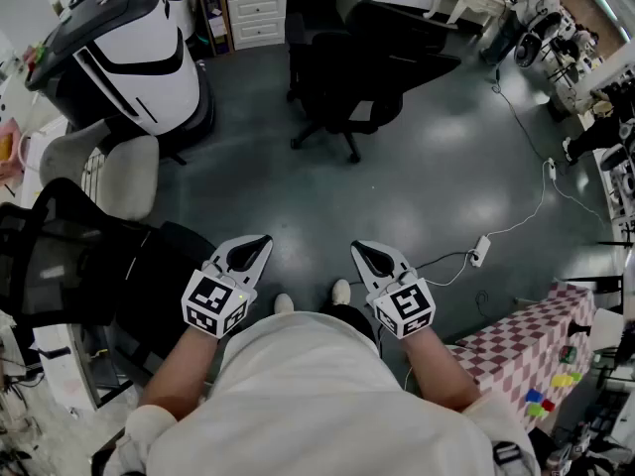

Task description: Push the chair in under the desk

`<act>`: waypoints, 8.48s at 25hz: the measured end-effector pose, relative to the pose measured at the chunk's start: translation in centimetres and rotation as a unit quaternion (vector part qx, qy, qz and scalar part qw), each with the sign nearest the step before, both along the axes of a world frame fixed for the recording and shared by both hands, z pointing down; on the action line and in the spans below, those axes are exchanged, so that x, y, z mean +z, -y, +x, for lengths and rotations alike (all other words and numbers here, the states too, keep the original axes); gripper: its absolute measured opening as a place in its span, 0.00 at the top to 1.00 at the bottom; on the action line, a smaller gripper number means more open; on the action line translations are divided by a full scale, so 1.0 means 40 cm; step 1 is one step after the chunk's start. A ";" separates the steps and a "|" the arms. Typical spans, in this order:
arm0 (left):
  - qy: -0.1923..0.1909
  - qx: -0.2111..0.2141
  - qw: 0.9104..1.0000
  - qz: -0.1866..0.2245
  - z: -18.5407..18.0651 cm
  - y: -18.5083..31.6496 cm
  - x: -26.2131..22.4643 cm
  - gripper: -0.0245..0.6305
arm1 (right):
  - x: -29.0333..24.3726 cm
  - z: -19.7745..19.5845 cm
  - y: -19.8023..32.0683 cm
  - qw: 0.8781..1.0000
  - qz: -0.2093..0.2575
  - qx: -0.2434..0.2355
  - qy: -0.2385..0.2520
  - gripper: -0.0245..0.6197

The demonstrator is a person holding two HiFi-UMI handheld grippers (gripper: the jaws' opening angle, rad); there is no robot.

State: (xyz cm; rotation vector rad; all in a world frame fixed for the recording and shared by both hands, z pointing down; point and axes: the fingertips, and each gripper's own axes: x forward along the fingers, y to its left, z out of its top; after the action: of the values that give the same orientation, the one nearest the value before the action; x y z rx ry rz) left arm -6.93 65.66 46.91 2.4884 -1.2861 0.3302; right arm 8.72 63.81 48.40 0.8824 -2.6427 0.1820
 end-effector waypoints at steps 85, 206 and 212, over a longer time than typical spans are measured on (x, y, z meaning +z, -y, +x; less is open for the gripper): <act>0.078 0.132 0.986 0.062 -0.011 1.294 0.019 0.68 | -0.051 0.250 1.294 0.956 0.022 0.292 0.020 0.49; 0.105 0.277 0.955 0.016 0.194 2.189 0.147 0.68 | -0.071 0.327 2.230 0.972 0.027 0.233 0.018 0.48; 0.105 0.279 0.954 0.026 0.193 2.227 0.145 0.69 | -0.072 0.325 2.273 0.973 0.025 0.230 0.019 0.48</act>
State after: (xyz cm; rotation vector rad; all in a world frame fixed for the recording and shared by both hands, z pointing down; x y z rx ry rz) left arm 0.80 -23.43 52.71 2.8890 -0.6274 0.7137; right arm 21.70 -27.09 45.52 1.5116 -2.4418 0.2468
